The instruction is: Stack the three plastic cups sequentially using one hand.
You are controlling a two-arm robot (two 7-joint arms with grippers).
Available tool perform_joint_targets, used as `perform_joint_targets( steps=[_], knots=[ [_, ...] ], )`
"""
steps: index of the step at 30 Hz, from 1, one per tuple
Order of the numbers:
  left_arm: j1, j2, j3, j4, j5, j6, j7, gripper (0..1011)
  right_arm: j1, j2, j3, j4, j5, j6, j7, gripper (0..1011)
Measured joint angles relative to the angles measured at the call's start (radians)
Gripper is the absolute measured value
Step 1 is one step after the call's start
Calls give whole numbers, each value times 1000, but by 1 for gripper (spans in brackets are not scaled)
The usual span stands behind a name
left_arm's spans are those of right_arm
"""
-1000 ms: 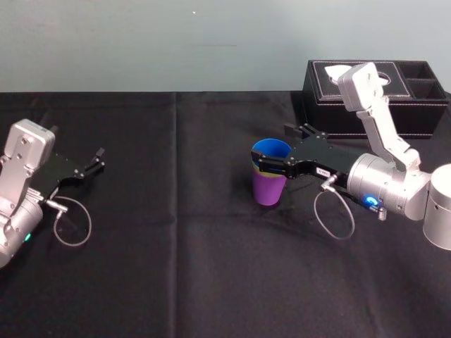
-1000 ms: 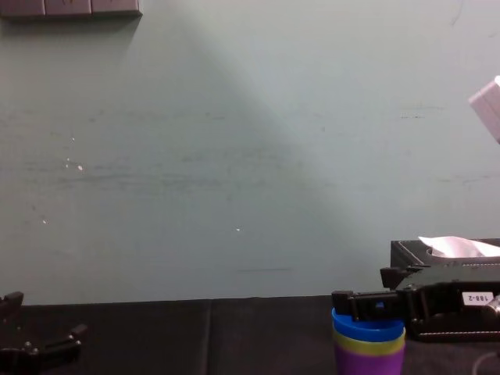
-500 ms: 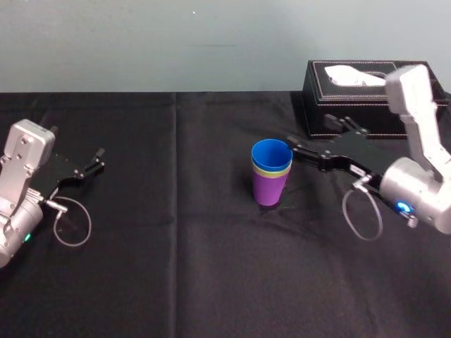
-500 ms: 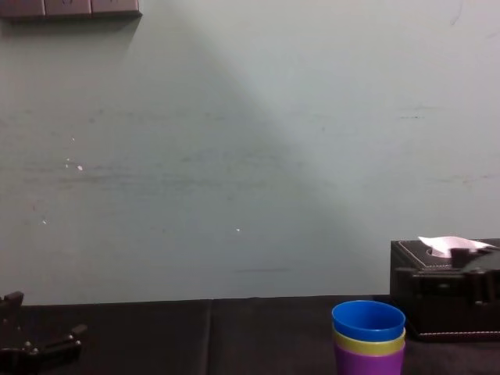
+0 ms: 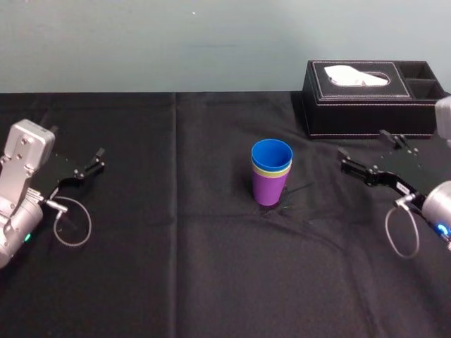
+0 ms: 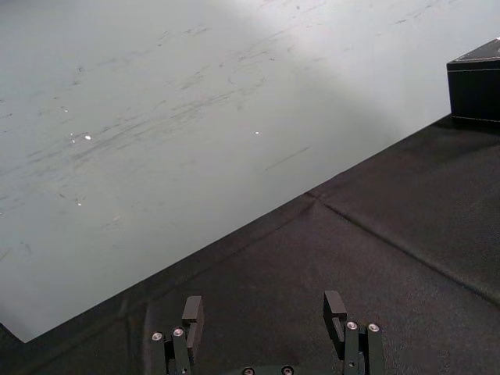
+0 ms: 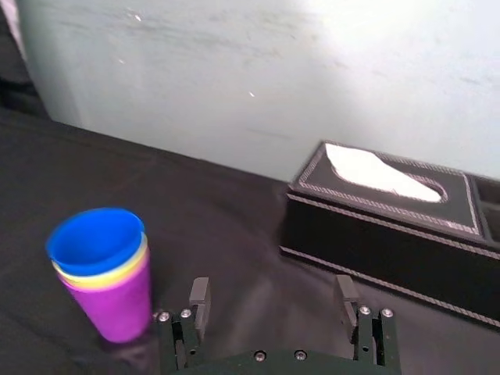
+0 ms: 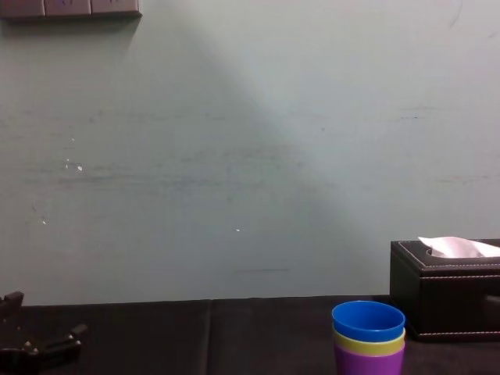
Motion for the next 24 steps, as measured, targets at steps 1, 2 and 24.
perform_joint_targets(
  steps=[1,2,24],
  knots=[
    [0,0,0,0,0,0,0,1011,-2,-1,3,7,-2,-1,-1,1000],
    [0,0,0,0,0,0,0,1011,-5,-5,8,19,-5,-2,-1,1000],
    [0,0,0,0,0,0,0,1011,-6,-15,18,58,-12,-3,1,1000]
  ],
)
